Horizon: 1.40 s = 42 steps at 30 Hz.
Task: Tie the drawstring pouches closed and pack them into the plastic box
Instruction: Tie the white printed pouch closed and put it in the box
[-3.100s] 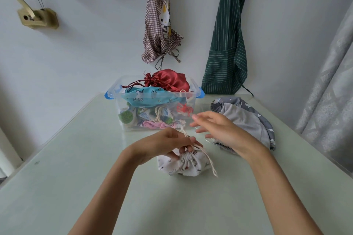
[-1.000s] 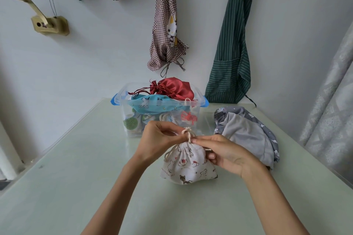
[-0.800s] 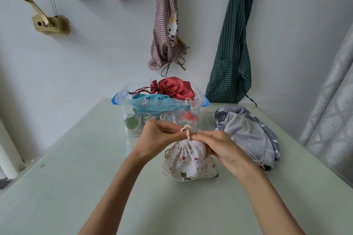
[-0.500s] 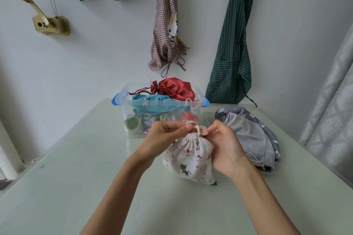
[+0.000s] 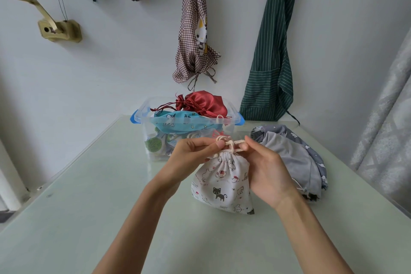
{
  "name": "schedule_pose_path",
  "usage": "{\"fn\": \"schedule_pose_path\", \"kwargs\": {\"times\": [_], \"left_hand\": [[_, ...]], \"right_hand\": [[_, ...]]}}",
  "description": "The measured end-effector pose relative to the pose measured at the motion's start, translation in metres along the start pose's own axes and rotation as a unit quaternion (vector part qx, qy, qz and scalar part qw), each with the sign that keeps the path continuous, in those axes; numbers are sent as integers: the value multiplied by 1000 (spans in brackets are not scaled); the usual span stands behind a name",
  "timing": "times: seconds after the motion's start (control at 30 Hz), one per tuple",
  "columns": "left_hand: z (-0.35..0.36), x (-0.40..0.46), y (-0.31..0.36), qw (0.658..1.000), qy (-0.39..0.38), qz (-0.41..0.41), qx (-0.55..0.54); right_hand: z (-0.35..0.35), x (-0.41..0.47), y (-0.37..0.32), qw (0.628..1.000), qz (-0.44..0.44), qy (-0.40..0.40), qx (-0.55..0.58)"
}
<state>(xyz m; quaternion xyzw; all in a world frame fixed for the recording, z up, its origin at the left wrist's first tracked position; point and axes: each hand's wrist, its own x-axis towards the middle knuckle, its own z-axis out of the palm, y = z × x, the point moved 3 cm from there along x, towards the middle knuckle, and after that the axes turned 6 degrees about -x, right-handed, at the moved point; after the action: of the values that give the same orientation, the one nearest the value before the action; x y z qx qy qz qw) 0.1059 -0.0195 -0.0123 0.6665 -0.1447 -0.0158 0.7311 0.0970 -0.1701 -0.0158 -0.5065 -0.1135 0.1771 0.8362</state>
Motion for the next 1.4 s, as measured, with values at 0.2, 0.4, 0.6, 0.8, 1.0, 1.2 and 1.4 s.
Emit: {"fn": "schedule_pose_path", "kwargs": {"times": [0.2, 0.4, 0.6, 0.8, 1.0, 1.2, 1.4], "left_hand": [[-8, 1, 0, 999, 36, 5, 5], [-10, 0, 6, 997, 79, 15, 4], [-15, -1, 24, 960, 238, 133, -63], [-25, 1, -11, 977, 204, -58, -33], [-34, -3, -29, 971, 183, -141, 55], [-35, -3, -37, 979, 159, -116, 45], [-23, 6, -27, 976, 80, -101, -176]], "right_hand": [[-16, 4, -8, 916, -137, 115, -360], [-4, -2, -24, 806, -263, 128, -515], [-5, -9, -40, 710, -396, 223, -538], [-28, 4, -15, 820, -77, 92, -559], [-41, 6, 7, 821, 127, 39, -555], [-36, 8, 20, 781, 174, 7, -600], [-34, 5, 15, 835, 156, 11, -528]]}}
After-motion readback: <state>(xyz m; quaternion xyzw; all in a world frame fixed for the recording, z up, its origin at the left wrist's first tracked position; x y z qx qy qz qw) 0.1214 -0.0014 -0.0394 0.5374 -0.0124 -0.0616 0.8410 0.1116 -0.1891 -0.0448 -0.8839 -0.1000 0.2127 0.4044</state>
